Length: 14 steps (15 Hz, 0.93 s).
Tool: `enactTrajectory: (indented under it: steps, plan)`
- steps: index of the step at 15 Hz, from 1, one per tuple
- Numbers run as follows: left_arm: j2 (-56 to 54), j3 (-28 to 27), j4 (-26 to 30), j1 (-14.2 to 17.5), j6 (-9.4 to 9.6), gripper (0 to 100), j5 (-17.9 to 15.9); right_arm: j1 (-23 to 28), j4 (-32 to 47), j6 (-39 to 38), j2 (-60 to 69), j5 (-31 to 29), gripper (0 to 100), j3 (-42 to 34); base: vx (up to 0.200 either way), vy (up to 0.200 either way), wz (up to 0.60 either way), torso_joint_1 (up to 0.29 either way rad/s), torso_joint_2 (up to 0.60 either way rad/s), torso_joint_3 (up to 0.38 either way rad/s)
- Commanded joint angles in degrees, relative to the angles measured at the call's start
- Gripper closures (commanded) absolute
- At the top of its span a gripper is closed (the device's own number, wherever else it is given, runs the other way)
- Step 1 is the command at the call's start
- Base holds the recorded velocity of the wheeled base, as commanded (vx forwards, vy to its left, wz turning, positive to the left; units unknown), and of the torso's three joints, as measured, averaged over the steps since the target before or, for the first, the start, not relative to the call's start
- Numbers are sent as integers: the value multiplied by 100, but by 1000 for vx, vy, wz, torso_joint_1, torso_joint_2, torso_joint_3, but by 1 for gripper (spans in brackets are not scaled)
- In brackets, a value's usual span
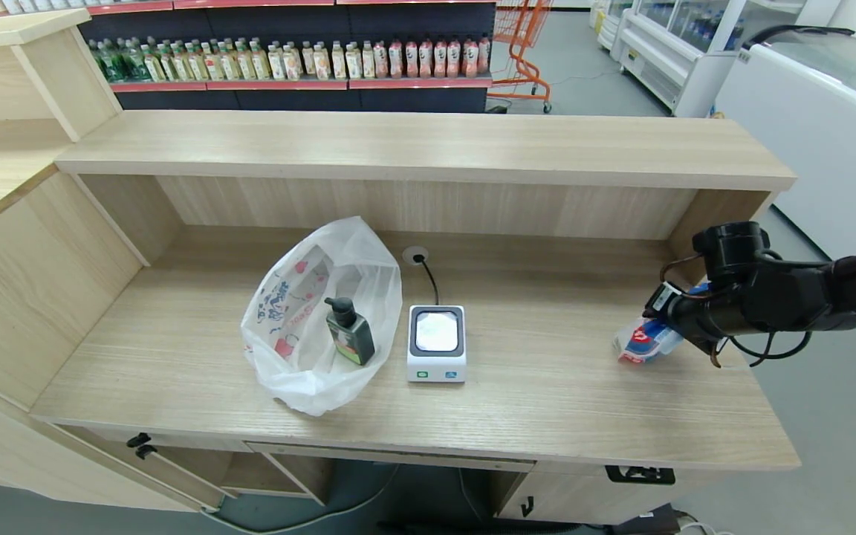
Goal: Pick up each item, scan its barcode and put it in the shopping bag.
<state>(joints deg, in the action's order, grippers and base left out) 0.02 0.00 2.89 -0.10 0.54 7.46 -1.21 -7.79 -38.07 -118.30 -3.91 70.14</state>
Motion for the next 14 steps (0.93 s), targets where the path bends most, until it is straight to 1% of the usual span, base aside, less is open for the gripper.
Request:
enactTrajectory:
  steps: [1, 2, 3, 5, 6, 7, 8, 9, 10, 11, 12, 13, 14]
  plan:
    - [-2, 0, 1, 1, -1, 0, 1, 15, 14, 248, -53, -13, 100, -54, 0, 0, 0, 0, 0, 0]
    - [-2, 0, 1, 1, -1, 0, 1, 15, 6, 353, -62, -39, 100, -71, 0, 0, 0, 0, 0, 0]
    - [-2, 0, 1, 1, -1, 0, 1, 15, 6, 643, -71, -162, 100, -115, 0, 0, 0, 0, 0, 0]
    - [-2, 0, 1, 1, -1, 0, 1, 6, -21, 1039, -27, -224, 100, -185, 0, 0, 0, 0, 0, 0]
    - [-2, 0, 1, 1, -1, 0, 1, 6, -65, 1179, 88, -180, 100, -194, 0, 0, 0, 0, 0, 0]
    - [-2, 0, 1, 1, -1, 0, 1, 6, -91, 1267, 316, 92, 100, -177, 0, 0, 0, 0, 0, 0]
    - [-2, 0, 1, 1, -1, 0, 1, 6, -100, 1364, 650, 681, 100, -194, 0, 0, 0, 0, 0, 0]
    - [-2, 0, 1, 10, -1, 0, 1, 42, -47, 1575, 1116, 1569, 100, -238, 0, 0, 0, 0, 0, 0]
    - [-2, 0, 1, 1, -1, 0, 1, 226, 102, 2014, 1652, 2703, 100, -423, 0, 0, 0, 0, 0, 0]
    - [-2, 0, 1, 1, -1, 0, 1, 384, 216, 2533, 2012, 3652, 100, -590, 0, 0, 0, 0, 0, 0]
    - [-2, 0, 1, 10, -1, 0, 1, 543, 331, 3130, 2346, 4733, 100, -827, 0, 0, 0, 0, 0, 0]
    - [-2, 0, 1, 1, -1, 0, 1, 595, 348, 3614, 2575, 5542, 100, -1020, 0, 0, 0, 0, 0, 0]
    - [-2, 0, 1, 1, -1, 0, 1, 587, 348, 3939, 2715, 6139, 100, -1143, 0, 0, 0, 0, 0, 0]
